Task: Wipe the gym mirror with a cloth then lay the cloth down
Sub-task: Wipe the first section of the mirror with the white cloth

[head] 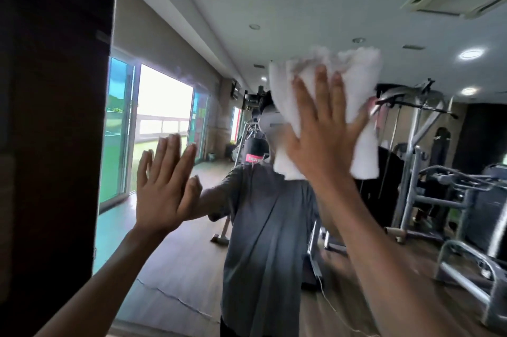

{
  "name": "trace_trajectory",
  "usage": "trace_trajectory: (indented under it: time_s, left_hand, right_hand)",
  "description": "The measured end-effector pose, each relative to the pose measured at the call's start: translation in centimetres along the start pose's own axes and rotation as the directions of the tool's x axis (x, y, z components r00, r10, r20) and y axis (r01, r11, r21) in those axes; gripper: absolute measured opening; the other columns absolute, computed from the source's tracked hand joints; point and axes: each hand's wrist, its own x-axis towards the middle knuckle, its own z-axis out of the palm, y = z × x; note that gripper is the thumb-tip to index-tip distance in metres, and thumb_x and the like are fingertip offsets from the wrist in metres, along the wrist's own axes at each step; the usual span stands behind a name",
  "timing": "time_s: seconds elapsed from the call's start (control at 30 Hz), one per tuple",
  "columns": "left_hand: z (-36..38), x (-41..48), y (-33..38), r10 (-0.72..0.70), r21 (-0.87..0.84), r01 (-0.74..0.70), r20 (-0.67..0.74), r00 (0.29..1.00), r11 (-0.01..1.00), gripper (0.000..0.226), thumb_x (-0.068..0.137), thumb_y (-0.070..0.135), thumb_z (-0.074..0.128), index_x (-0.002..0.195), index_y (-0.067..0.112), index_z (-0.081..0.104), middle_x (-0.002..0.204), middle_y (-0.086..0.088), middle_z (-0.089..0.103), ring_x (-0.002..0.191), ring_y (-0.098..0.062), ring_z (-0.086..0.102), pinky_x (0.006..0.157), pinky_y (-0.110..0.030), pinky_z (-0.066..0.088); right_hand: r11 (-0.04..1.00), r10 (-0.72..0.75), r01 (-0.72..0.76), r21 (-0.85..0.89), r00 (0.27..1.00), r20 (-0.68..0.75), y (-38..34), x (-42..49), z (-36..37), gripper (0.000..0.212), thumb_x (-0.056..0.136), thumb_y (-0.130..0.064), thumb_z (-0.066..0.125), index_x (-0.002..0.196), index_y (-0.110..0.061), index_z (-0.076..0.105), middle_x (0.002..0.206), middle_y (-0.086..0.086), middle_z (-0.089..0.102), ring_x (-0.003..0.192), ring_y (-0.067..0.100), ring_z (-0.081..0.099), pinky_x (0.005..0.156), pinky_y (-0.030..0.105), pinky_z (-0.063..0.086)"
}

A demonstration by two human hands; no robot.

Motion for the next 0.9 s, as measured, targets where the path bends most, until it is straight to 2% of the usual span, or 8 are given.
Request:
trace_trajectory:
  time_s: [0.1,0.17,0.23,0.37,0.53,0.6,0.8,0.9]
  left_hand:
    - [0.1,-0.1,-0.3,0.022,-0.021,-0.023,-0.017,1.000,1.000,0.062,0.099,0.038,0.033,0.157,0.015,0.031,0.166,-0.012,0.018,0.155,-0.030,0.014,0.124,-0.049,0.005]
    - [0.0,-0.2,-0.4,0.027,-0.036,-0.028,-0.028,0.999,0.999,0.061,0.100,0.038,0.033,0.156,0.015,0.032,0.166,-0.012,0.019,0.155,-0.030,0.015,0.124,-0.051,0.008]
    - [0.0,-0.3,-0.5,0.026,-0.039,-0.027,-0.037,0.999,0.999,0.061,0.100,0.038,0.034,0.156,0.015,0.033,0.166,-0.013,0.020,0.155,-0.029,0.015,0.124,-0.052,0.010]
    - [0.2,-0.4,-0.4,0.027,-0.024,-0.028,-0.043,0.999,0.999,0.061,0.098,0.036,0.037,0.155,0.014,0.035,0.165,-0.013,0.022,0.155,-0.030,0.014,0.125,-0.049,0.005]
    - [0.1,-0.3,-0.6,0.036,-0.023,-0.037,-0.046,0.998,0.999,0.062,0.097,0.036,0.038,0.155,0.014,0.035,0.165,-0.012,0.022,0.155,-0.028,0.013,0.125,-0.047,0.003]
    - [0.1,-0.3,-0.6,0.036,-0.033,-0.037,-0.047,0.998,0.999,0.061,0.097,0.036,0.039,0.154,0.014,0.036,0.165,-0.012,0.022,0.155,-0.028,0.013,0.125,-0.047,0.004]
    - [0.3,-0.2,-0.5,0.021,-0.053,-0.024,-0.058,0.998,0.998,0.061,0.097,0.036,0.038,0.154,0.014,0.037,0.165,-0.012,0.023,0.154,-0.029,0.015,0.125,-0.047,0.005]
    - [0.5,-0.5,0.0,0.000,-0.036,-0.003,-0.065,0.998,0.999,0.061,0.097,0.035,0.037,0.154,0.012,0.037,0.165,-0.014,0.023,0.154,-0.031,0.016,0.125,-0.049,0.005]
  right_hand:
    - [0.976,-0.217,0.217,-0.028,0.976,0.016,-4.6,-1.6,1.1,0.075,0.090,-0.057,0.036,0.158,-0.027,0.023,0.166,0.008,0.013,0.153,0.027,0.011,0.107,0.057,0.016]
    - [0.901,-0.429,0.431,-0.042,0.902,0.058,-5.1,-4.3,1.4,0.076,0.088,-0.056,0.041,0.157,-0.028,0.026,0.166,0.007,0.015,0.153,0.027,0.012,0.108,0.059,0.019]
    - [0.863,-0.500,0.504,-0.031,0.862,0.086,-3.2,-6.9,1.6,0.077,0.086,-0.058,0.045,0.156,-0.031,0.028,0.166,0.004,0.016,0.153,0.024,0.014,0.109,0.060,0.022]
    - [0.971,-0.237,0.237,0.012,0.969,0.070,1.9,-8.0,0.7,0.076,0.082,-0.060,0.045,0.153,-0.034,0.032,0.164,0.003,0.021,0.149,0.023,0.021,0.100,0.062,0.033]
    - [0.994,0.077,-0.076,0.076,0.997,-0.019,-1.8,-1.3,0.3,0.071,0.090,-0.059,0.038,0.155,-0.030,0.030,0.165,0.005,0.018,0.150,0.025,0.018,0.105,0.064,0.022]
    - [0.997,0.043,-0.042,0.059,0.999,-0.023,-4.2,-0.8,1.0,0.071,0.093,-0.057,0.037,0.157,-0.028,0.027,0.166,0.007,0.016,0.152,0.026,0.016,0.106,0.057,0.018]
    - [0.928,-0.374,0.374,-0.009,0.928,-0.004,-2.7,-7.3,2.1,0.072,0.088,-0.055,0.050,0.154,-0.030,0.036,0.164,0.005,0.024,0.151,0.025,0.022,0.101,0.056,0.029]
    - [0.966,-0.258,0.258,0.007,0.966,0.022,0.0,-7.4,1.6,0.074,0.085,-0.060,0.050,0.153,-0.033,0.036,0.164,0.004,0.023,0.150,0.023,0.022,0.099,0.059,0.033]
